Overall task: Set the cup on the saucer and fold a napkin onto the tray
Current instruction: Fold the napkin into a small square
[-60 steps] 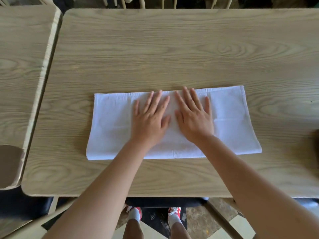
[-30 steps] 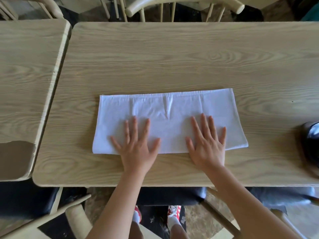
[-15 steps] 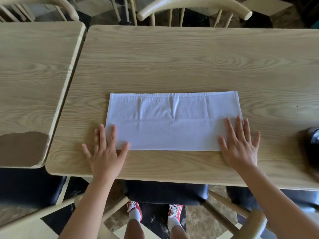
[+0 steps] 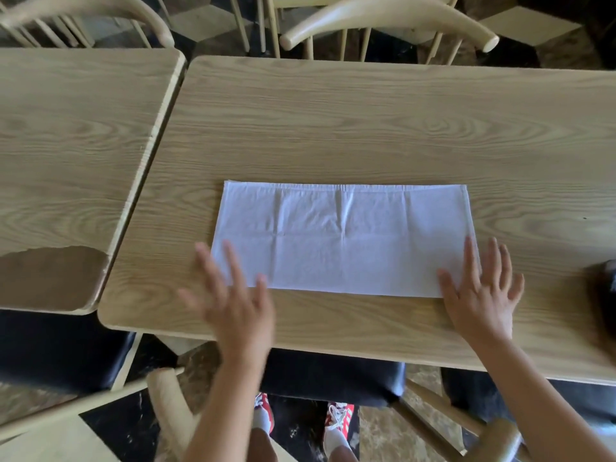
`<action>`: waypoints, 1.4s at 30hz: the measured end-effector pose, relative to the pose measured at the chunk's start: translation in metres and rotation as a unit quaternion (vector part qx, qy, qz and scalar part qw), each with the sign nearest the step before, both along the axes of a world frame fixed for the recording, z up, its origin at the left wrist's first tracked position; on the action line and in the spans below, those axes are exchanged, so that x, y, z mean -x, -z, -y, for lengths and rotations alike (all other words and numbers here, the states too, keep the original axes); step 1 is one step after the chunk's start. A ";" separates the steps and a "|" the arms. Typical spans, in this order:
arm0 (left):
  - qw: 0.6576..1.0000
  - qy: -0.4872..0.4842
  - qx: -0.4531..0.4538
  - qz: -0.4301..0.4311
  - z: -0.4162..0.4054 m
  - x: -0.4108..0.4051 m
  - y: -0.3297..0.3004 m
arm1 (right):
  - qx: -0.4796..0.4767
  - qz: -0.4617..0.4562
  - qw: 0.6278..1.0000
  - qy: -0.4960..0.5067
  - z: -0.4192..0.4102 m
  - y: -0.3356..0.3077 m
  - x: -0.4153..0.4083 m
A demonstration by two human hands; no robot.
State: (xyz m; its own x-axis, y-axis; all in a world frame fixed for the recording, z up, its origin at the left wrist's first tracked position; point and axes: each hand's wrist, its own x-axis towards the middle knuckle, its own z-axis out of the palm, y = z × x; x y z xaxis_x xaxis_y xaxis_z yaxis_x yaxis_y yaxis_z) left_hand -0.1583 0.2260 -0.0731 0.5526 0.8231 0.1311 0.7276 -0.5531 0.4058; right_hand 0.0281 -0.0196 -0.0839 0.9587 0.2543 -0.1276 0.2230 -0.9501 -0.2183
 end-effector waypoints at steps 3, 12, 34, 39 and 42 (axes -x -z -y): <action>0.976 0.213 0.002 -0.042 0.067 -0.035 -0.002 | -0.023 0.025 0.998 0.050 0.001 -0.006 0.002; 0.944 0.255 0.073 -0.194 0.088 -0.058 0.026 | -0.104 -0.090 0.983 0.120 0.001 -0.026 -0.024; 0.808 0.095 0.566 0.133 0.011 -0.136 -0.070 | -0.443 -0.213 0.870 0.040 -0.076 -0.081 -0.004; 0.841 0.161 0.505 0.109 -0.020 -0.164 -0.083 | -0.346 -0.147 0.926 -0.032 -0.119 -0.085 0.027; 0.871 0.165 0.448 0.112 -0.041 -0.161 -0.083 | -0.325 -0.133 0.935 -0.047 -0.141 -0.092 0.044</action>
